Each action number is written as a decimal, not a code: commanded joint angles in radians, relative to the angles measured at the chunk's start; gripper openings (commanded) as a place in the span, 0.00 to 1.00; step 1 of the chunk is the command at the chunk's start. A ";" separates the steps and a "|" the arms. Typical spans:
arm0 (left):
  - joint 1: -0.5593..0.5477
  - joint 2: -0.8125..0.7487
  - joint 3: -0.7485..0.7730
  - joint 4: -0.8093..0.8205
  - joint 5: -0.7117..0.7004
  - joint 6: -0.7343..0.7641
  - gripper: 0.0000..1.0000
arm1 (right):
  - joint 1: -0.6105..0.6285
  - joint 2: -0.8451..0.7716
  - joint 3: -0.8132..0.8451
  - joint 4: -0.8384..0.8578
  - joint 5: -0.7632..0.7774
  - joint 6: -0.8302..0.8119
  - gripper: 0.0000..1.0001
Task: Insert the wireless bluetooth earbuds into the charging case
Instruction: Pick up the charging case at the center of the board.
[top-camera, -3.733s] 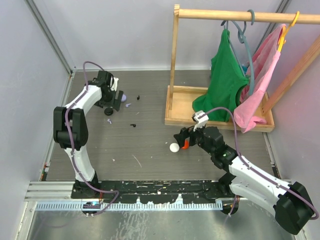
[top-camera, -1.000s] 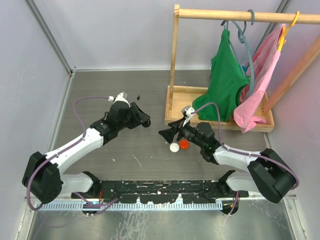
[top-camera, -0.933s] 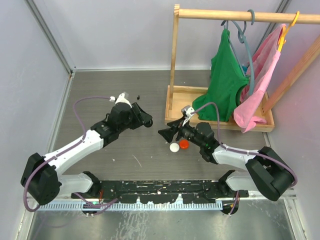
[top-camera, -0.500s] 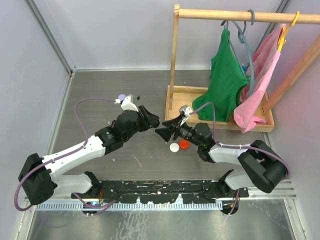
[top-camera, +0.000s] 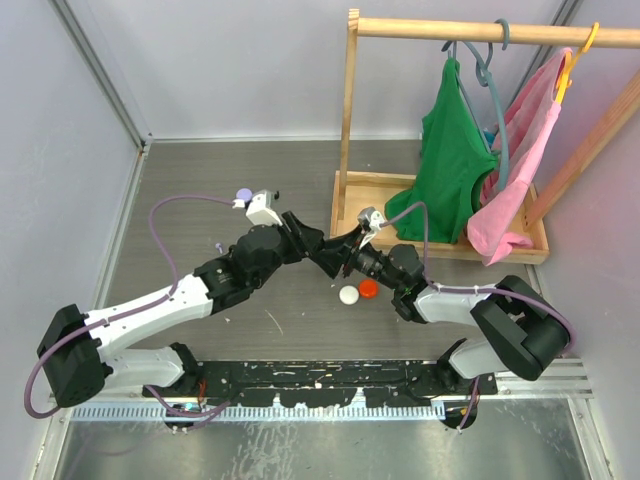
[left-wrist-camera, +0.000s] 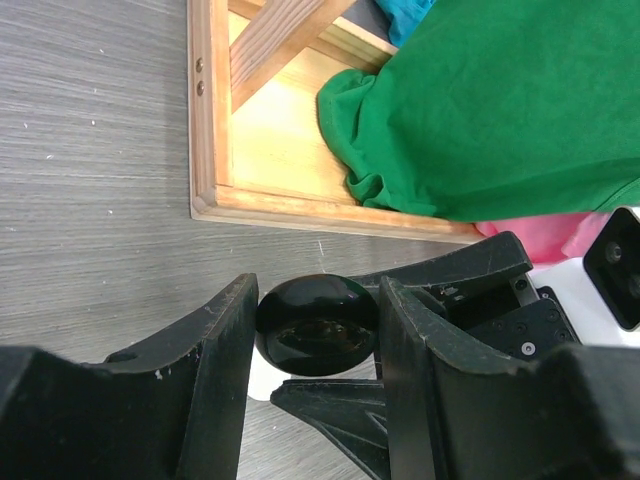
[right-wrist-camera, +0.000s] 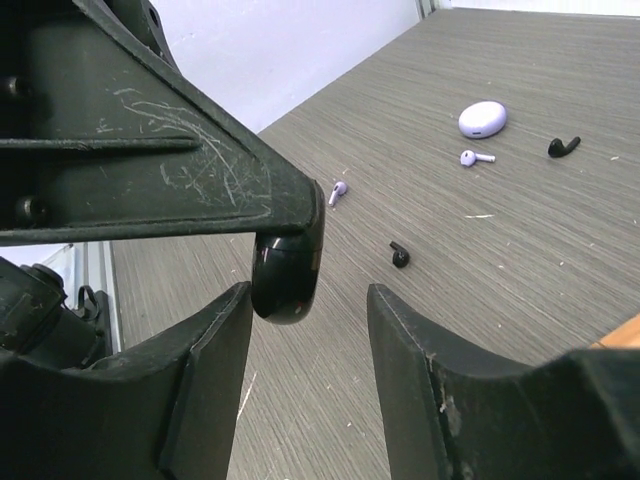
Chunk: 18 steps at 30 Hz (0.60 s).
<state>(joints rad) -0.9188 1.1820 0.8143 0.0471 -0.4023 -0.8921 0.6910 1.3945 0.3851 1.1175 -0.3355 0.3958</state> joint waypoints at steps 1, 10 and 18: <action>-0.017 -0.009 0.000 0.084 -0.057 0.028 0.42 | 0.006 -0.001 0.034 0.109 -0.013 0.005 0.54; -0.033 -0.001 0.005 0.086 -0.070 0.035 0.42 | 0.007 -0.003 0.029 0.128 -0.018 0.000 0.48; -0.041 -0.002 0.010 0.084 -0.063 0.036 0.43 | 0.007 0.006 0.029 0.143 -0.058 -0.010 0.34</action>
<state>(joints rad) -0.9512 1.1870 0.8143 0.0635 -0.4351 -0.8738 0.6930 1.3949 0.3851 1.1736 -0.3546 0.3962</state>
